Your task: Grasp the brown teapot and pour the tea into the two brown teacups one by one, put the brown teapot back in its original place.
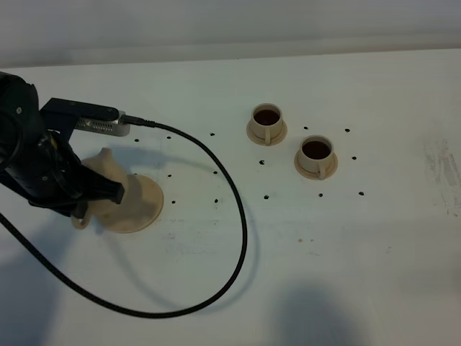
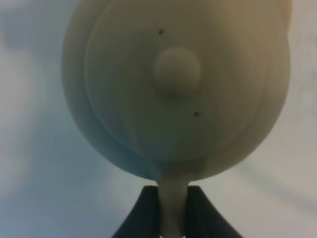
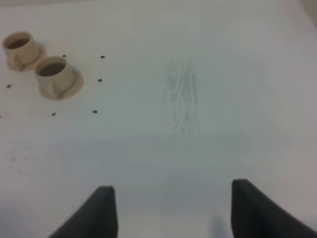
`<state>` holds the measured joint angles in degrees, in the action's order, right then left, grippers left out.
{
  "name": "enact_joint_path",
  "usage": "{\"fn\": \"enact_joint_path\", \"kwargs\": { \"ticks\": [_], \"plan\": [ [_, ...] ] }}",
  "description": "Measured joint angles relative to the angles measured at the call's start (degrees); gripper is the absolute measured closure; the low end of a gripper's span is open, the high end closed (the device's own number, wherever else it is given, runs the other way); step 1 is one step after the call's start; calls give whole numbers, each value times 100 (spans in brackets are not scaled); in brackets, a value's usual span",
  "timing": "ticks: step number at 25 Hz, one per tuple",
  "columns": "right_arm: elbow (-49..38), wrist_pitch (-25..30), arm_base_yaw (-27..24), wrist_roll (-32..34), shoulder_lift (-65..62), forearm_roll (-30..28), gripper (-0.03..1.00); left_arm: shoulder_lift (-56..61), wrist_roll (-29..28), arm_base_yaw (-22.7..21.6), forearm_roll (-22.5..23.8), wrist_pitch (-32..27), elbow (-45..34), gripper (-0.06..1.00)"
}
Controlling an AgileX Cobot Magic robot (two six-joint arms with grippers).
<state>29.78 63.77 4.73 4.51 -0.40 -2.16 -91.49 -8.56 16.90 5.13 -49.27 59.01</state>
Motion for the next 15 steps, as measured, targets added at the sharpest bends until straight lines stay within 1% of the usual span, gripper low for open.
{"fn": "enact_joint_path", "kwargs": {
  "ticks": [7, 15],
  "plan": [
    [0, 0, 0, 0, 0, 0, 48, -511, -41, 19, -245, 258, -12, 94],
    [0, 0, 0, 0, 0, 0, 48, -853, -41, 127, -284, 555, -12, 94]
  ]
}}
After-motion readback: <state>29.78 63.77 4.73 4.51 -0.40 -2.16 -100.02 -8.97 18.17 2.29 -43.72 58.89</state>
